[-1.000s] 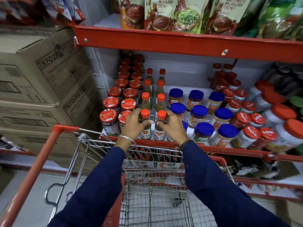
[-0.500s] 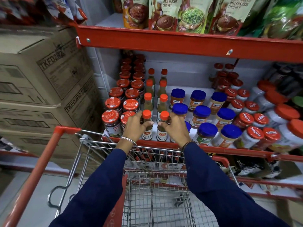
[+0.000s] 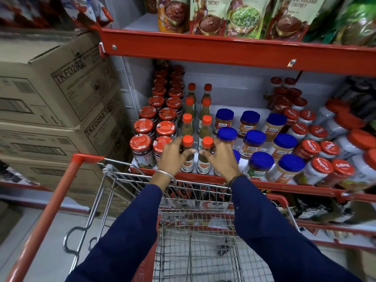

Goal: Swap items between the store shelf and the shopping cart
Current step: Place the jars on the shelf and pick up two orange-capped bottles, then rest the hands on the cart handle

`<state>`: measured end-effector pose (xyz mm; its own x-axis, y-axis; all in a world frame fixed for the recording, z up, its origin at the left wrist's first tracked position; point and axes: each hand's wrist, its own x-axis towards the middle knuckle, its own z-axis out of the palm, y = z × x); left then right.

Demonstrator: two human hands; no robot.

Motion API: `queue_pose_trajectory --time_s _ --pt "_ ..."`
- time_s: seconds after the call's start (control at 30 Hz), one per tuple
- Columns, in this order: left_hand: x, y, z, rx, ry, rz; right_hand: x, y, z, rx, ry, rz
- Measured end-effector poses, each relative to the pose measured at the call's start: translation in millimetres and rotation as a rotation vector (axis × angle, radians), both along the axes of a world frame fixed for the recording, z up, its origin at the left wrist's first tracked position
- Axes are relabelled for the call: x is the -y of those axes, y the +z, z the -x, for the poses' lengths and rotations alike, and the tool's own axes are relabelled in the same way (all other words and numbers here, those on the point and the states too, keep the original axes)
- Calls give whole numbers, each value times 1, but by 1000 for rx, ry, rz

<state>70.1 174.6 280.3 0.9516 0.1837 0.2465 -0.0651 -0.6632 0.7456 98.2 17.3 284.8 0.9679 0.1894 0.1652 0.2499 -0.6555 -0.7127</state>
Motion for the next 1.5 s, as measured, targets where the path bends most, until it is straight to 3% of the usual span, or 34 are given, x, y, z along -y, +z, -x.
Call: queue_pose_trajectory --time_s 0.43,0.57,0.73,0.87,0.97,1.1,1.3,1.5 --pt "-3 1 2 -18 23 -25 1 -4 -4 15 18 6" --pt "1 -8 12 6 50 97 5 -2 1 5 34 -29" --pt "25 -35 46 88 101 265 30 -6 24 18 -26 -347" --pt "67 -51 77 143 104 257 72 -29 63 130 -254 -565" --pt "107 -64 83 19 -66 304 102 -56 79 90 -385 -628" --pt "157 -72 67 -185 -270 375 127 -77 70 -86 -368 -642" --pt "201 -64 28 -407 -241 530 145 -90 44 -276 -272 -619" --pt "205 -74 19 -448 -237 564 158 -94 39 -287 -181 -622"
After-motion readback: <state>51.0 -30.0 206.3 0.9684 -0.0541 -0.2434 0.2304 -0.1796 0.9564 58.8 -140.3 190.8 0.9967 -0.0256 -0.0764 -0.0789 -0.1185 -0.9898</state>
